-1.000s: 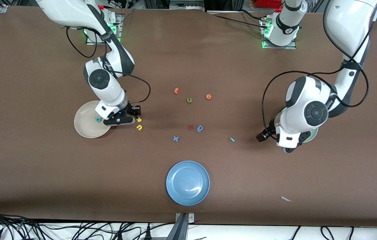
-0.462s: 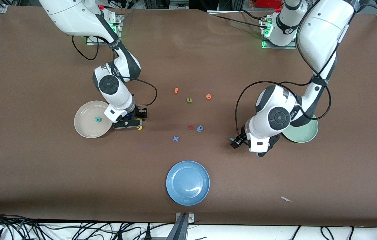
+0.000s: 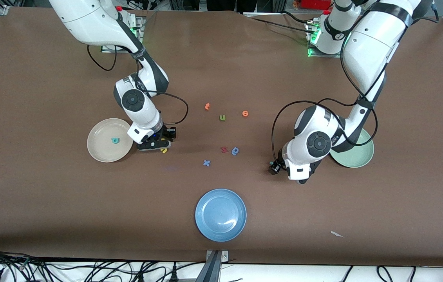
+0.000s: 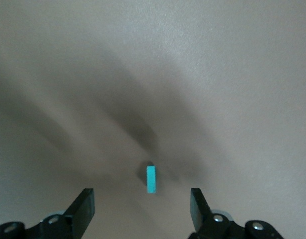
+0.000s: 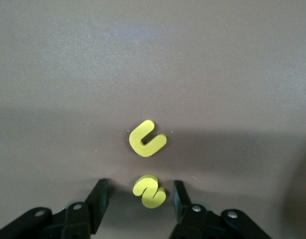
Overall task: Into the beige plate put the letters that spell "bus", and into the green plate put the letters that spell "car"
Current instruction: 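Grasp the teal l with the left gripper while the right gripper grasps the yellow z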
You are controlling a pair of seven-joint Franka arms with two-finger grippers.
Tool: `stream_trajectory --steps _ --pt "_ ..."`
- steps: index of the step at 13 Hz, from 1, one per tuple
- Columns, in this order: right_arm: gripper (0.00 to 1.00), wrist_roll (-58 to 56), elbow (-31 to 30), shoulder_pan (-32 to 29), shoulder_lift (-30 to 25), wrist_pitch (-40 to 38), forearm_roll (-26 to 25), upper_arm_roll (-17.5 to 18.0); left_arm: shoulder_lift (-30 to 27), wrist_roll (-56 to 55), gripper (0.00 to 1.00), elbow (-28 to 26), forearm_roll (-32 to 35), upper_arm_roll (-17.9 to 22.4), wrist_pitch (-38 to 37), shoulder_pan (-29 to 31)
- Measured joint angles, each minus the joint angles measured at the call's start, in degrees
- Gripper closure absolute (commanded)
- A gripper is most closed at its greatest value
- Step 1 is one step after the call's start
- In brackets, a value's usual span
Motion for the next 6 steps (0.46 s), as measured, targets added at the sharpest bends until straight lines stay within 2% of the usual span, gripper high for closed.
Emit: stream_trajectory --steps 5,6 --pt "0.65 0.00 0.00 0.00 -0.09 -0.02 -0.05 -0.21 1.94 -1.98 0.23 0.11 0.13 0.57 1.75 -1.06" --pt "0.70 0.00 0.00 0.01 -0.12 0.00 -0.05 -0.20 2.25 -2.63 0.28 0.12 0.23 0.76 1.96 -1.50"
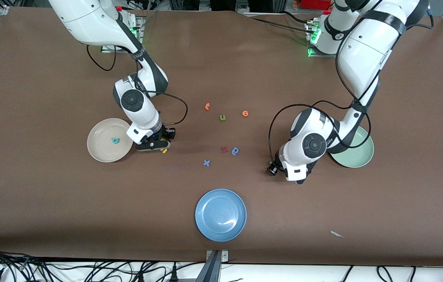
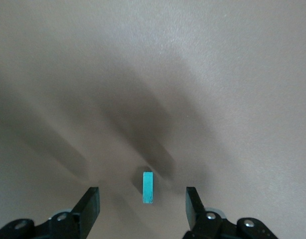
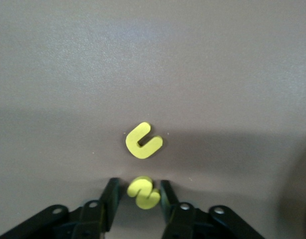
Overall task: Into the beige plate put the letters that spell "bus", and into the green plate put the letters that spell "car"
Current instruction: 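Grasp the teal l with the left gripper while the right gripper grasps the yellow z, then drop the l in the green plate while the right gripper drops z in beige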
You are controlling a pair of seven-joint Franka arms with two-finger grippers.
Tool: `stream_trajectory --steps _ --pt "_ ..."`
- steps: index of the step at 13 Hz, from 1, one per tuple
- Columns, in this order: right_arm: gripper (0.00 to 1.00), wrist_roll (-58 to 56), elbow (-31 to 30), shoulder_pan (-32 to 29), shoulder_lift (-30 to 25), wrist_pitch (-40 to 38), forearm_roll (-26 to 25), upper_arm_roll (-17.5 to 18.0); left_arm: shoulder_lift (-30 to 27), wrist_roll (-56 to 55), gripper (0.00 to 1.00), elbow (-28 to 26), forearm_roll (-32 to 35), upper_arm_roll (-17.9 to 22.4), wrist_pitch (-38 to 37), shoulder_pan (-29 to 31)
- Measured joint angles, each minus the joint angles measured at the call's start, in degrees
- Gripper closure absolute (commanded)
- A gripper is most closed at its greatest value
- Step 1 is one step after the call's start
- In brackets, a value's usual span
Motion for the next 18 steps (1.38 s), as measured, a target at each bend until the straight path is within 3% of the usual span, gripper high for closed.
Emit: stream_trajectory --steps 2,4,8,11,16,18 --pt "0.80 0.00 -0.01 0.04 -0.14 0.00 0.00 0.06 0.30 -1.23 0.41 0.04 0.34 0.15 0.07 -0.66" --pt "0.84 0.00 -0.04 0.09 -0.26 -0.01 0.00 0.06 0.62 -1.54 0.47 0.06 1.29 0.45 0.10 -0.92" --pt "0.84 -0.07 -0.05 0.10 -0.33 -0.02 -0.01 0.06 0.88 -1.58 0.57 0.21 2.32 0.70 0.23 -0.91" --pt "0.84 -0.91 0.08 0.04 -1.87 -2.73 -0.05 -0.02 0.92 -1.60 0.59 0.34 2.32 0.69 0.29 -0.95" --pt "0.82 -12.59 0.08 -5.79 -8.64 -12.48 -0.06 -0.61 1.04 -1.65 0.98 0.59 2.33 0.68 0.41 -1.05" --pt "0.82 -19.07 -0.39 -9.92 -8.76 -12.59 -0.06 -0.73 1.06 -1.64 1.00 0.68 2.35 0.68 0.41 -1.07"
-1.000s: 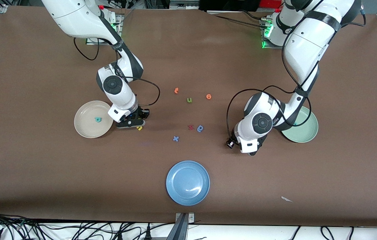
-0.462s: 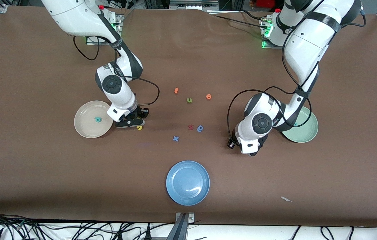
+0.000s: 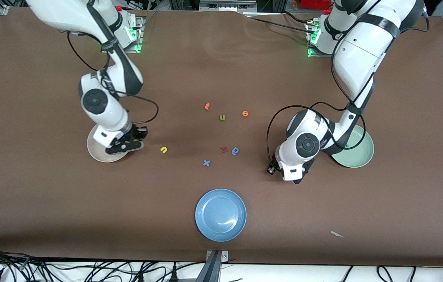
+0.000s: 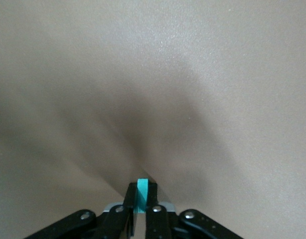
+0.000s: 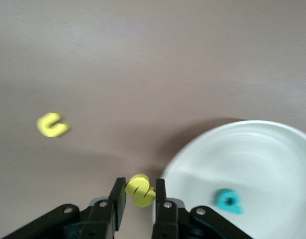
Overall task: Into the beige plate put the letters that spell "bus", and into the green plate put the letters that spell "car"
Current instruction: 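Drop the l in the green plate while the right gripper drops z in beige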
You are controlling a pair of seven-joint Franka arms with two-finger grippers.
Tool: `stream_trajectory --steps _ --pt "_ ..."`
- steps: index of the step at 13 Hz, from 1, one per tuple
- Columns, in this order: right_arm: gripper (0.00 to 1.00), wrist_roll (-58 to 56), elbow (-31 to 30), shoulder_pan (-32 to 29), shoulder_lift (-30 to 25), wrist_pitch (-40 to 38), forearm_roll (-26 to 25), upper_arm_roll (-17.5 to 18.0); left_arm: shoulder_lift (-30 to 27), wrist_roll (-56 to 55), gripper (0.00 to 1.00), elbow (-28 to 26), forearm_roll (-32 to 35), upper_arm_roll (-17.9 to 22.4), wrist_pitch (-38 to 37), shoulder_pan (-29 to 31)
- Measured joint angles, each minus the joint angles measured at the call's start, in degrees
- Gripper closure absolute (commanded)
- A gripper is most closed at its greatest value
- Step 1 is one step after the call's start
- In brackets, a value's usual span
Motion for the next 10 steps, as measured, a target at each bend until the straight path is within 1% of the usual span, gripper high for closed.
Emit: stream_trajectory --steps 3,4,5,7,8,10 --pt "0.81 -4.72 -1.10 -3.39 0.00 0.00 0.00 -0.03 -0.05 1.15 1.00 0.60 0.55 0.11 0.02 0.35" --pt "0.77 -4.98 -1.48 -3.70 0.00 0.00 0.00 -0.02 -0.32 3.38 1.00 1.26 0.66 0.18 -0.15 1.03" --pt "0.64 -5.03 -1.78 -3.83 -0.01 0.00 0.00 -0.02 -1.08 6.44 1.00 1.83 0.66 0.15 -1.50 2.25" --pt "0.33 -5.03 -2.12 -4.10 -0.02 0.01 0.00 -0.02 -4.14 14.50 1.00 2.55 0.66 -0.05 -8.86 5.49" --pt "0.28 -5.03 -2.25 -4.19 -0.02 0.01 0.00 -0.02 -6.14 19.52 1.00 2.59 0.66 -0.13 -13.82 7.18" --pt "0.27 -5.03 -2.39 -4.24 -0.02 0.01 0.00 -0.02 -9.50 30.07 1.00 2.52 0.66 -0.15 -23.53 10.33"
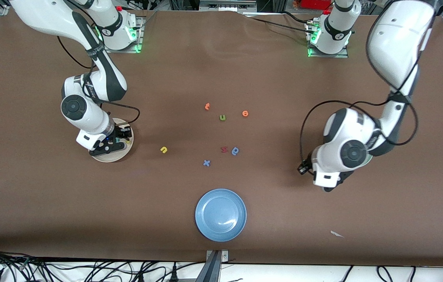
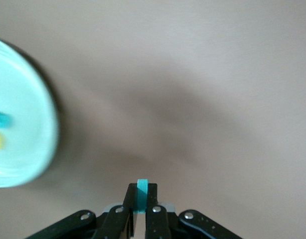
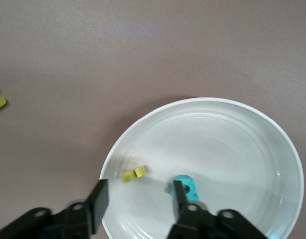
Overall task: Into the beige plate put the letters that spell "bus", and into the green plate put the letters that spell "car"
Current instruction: 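Drop the l in the green plate while the right gripper drops z in beige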
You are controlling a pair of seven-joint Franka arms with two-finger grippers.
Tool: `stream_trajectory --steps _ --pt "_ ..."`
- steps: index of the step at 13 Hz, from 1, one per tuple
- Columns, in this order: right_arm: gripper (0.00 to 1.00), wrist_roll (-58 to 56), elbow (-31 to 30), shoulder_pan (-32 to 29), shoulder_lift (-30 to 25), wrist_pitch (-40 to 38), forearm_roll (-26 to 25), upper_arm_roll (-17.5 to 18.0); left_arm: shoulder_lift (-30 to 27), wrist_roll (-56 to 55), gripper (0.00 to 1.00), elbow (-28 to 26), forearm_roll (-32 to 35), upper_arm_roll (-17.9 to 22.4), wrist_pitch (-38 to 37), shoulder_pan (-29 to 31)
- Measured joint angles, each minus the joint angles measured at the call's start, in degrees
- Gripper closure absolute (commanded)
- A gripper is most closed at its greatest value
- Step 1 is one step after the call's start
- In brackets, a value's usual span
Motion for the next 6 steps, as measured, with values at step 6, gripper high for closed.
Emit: stream_trajectory --steps 6 --pt "0.27 7.19 -0.02 1.24 0.29 1.62 0.12 2.23 -2.78 26.96 1.00 -5.31 0.03 0.18 -6.76 12.38"
